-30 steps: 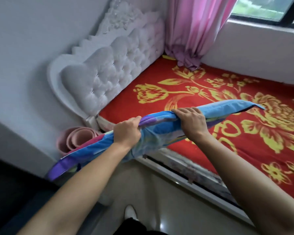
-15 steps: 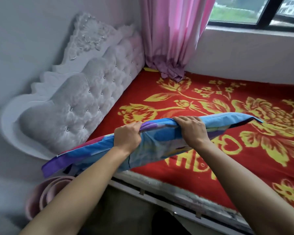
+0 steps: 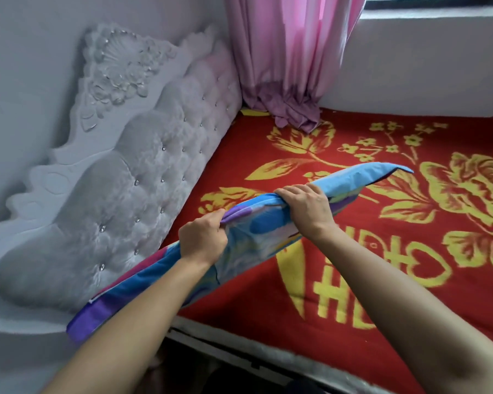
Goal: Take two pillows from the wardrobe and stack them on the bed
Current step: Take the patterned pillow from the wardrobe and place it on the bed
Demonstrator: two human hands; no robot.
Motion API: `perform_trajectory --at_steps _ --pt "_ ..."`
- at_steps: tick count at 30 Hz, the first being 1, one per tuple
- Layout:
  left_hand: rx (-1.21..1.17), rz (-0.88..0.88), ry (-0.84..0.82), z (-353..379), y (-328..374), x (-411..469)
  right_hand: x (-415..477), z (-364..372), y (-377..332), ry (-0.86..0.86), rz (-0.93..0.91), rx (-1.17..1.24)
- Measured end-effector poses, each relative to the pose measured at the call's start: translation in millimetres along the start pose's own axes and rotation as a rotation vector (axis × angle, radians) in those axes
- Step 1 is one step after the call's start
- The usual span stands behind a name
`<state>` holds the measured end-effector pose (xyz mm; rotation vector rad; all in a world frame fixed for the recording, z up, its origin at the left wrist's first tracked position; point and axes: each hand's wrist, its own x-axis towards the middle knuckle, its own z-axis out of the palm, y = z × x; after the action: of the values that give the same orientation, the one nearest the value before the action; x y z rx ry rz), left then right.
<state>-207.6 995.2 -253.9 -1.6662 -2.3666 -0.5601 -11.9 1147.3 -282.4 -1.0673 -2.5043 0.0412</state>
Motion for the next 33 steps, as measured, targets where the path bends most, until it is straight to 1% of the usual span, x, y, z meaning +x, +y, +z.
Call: perform_trajectory --at_steps 5,7,9,11,13,14,15,16,17,19,20,21,22,24,26,29,31,33 --pt "-0.129 -0.142 -0.028 33.7 -38.0 68.0 80.7 28.5 -2.1 0.098 0.015 -0.052" --pt "-0.219 -0.203 -0.045 47.2 -54.0 97.7 111.7 41.6 -7.1 0.163 0.066 -0.076" --pt "-0.366 -0.239 -0.054 62.4 -71.4 126.2 138.6 57.7 -16.8 0.234 0.190 -0.069" --pt "-0.488 -0.251 -0.077 80.6 -91.4 154.3 159.7 81.4 -25.6 0.328 0.339 -0.013" --pt "-0.581 -0.249 -0.123 102.3 -111.1 179.6 171.4 116.0 -31.9 0.384 0.503 0.100" --pt "-0.646 -0.247 -0.155 114.2 -120.0 189.3 172.6 136.5 -35.6 0.366 0.589 0.200" --pt "-0.719 -0.248 -0.190 127.5 -128.8 196.5 170.5 158.8 -39.1 0.294 0.671 0.323" --pt "-0.786 -0.258 -0.233 141.9 -137.4 201.5 166.5 180.4 -42.5 0.159 0.741 0.443" --pt "-0.840 -0.276 -0.285 157.2 -146.7 204.1 161.1 200.4 -46.5 -0.037 0.794 0.544" --pt "-0.900 -0.329 -0.382 184.5 -164.5 205.7 148.8 234.4 -58.2 -0.453 0.833 0.617" --pt "-0.899 -0.348 -0.414 195.6 -172.4 206.3 143.9 250.3 -64.6 -0.580 0.834 0.608" --pt "-0.875 -0.348 -0.434 205.0 -178.4 208.1 140.7 265.0 -70.9 -0.636 0.835 0.606" --pt "-0.829 -0.335 -0.446 212.4 -182.4 211.6 138.2 279.7 -77.0 -0.651 0.841 0.622" --pt "-0.693 -0.309 -0.443 229.8 -189.4 223.4 135.6 310.5 -85.8 -0.647 0.855 0.658" --pt "-0.541 -0.307 -0.401 249.2 -200.7 237.9 136.0 340.0 -89.2 -0.636 0.854 0.695" --pt "-0.316 -0.351 -0.371 282.7 -249.8 261.9 134.2 385.1 -85.9 -0.664 0.826 0.692" --pt "-0.165 -0.318 -0.414 311.0 -297.3 270.1 127.2 411.1 -82.9 -0.640 0.865 0.638" --pt "-0.073 -0.218 -0.528 336.9 -332.5 259.5 115.9 429.6 -79.9 -0.583 0.964 0.551"
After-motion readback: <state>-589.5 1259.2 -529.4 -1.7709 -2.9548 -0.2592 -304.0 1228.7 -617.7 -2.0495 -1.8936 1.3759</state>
